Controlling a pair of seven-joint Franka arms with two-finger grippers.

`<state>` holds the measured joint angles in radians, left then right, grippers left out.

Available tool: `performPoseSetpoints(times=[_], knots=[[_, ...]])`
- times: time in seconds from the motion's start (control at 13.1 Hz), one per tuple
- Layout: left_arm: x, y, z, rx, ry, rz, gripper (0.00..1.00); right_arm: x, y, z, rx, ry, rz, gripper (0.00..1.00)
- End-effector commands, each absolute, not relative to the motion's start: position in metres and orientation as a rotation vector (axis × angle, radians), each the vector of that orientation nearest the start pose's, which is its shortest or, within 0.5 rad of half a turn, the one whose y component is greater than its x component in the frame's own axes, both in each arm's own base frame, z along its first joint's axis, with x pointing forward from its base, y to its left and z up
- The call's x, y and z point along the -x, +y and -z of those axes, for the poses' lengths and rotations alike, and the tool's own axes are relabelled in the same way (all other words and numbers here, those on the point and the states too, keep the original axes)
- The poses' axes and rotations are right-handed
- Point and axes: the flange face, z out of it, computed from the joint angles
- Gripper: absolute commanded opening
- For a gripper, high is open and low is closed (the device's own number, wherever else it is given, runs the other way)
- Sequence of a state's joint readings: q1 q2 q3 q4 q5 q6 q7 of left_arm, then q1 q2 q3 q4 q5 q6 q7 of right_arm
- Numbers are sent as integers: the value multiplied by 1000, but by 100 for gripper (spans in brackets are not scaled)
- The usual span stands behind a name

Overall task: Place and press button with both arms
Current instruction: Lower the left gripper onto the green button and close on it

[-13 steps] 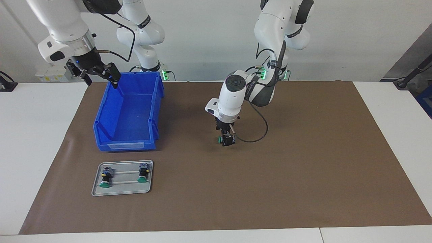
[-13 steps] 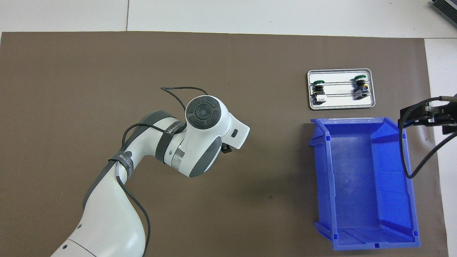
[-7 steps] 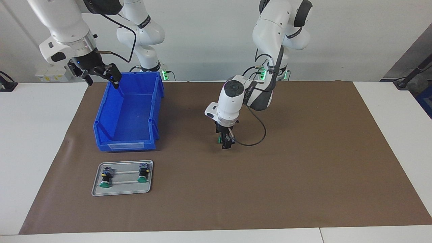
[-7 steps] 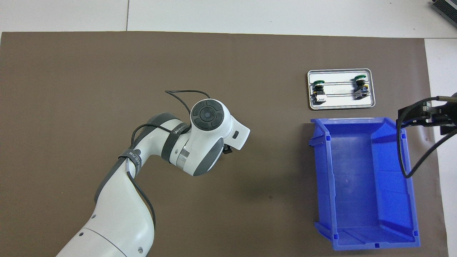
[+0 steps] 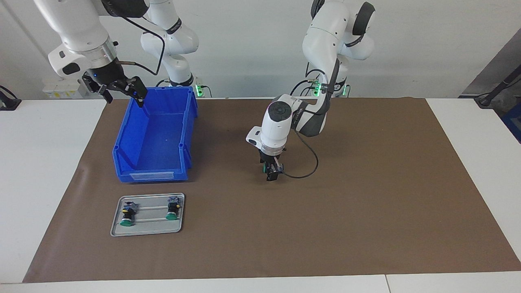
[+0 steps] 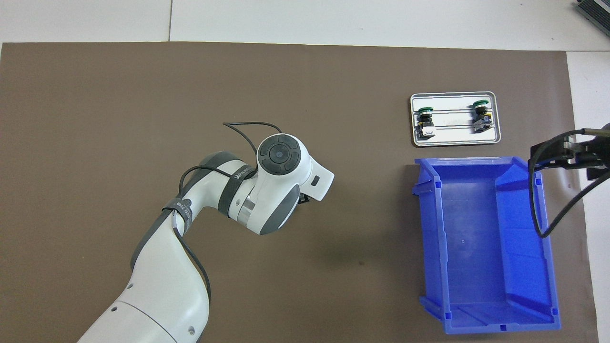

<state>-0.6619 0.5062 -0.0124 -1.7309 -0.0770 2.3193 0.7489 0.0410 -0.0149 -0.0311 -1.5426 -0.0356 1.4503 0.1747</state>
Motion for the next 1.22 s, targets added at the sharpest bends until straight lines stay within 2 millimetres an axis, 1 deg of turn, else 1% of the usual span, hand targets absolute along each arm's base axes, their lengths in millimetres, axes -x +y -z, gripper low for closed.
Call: performPoseSetpoints(times=[0.0,0.08,0.15,0.3,0.38,0.46,0.53,0.61,0.69,0.76,0.84,0.91,0.99,1.14], knots=[[-535,-425,-314,2345,2051,161,25,-533,2,-637,3149,290,-106,100],[-534,-427,-315,2281,2066,160,5,-534,2,-636,3151,290,-106,100],[-534,-428,-316,2272,2069,171,0,-534,2,-636,3149,290,-109,100],[-536,-426,-326,2282,2059,197,0,-534,1,-635,3150,293,-111,100],[-538,-422,-331,2294,2047,204,0,-534,1,-635,3150,293,-111,100],[-538,-418,-338,2333,2006,220,0,-533,2,-636,3149,290,-109,100],[-542,-408,-342,2419,1919,223,0,-534,2,-635,3151,290,-111,100],[-548,-389,-343,2523,1842,221,0,-534,2,-635,3151,290,-111,100],[-547,-378,-346,2616,1803,221,0,-534,1,-636,3150,293,-109,100],[-550,-357,-349,2688,1771,224,0,-534,2,-636,3149,290,-109,100],[-556,-336,-354,2722,1772,244,0,-533,2,-637,3150,290,-106,100],[-561,-317,-360,2795,1761,276,0,-534,1,-636,3150,293,-108,100],[-567,-297,-363,2888,1751,325,0,-534,2,-635,3149,290,-111,100],[-573,-252,-368,2990,1756,481,0,-534,2,-635,3151,290,-111,100]])
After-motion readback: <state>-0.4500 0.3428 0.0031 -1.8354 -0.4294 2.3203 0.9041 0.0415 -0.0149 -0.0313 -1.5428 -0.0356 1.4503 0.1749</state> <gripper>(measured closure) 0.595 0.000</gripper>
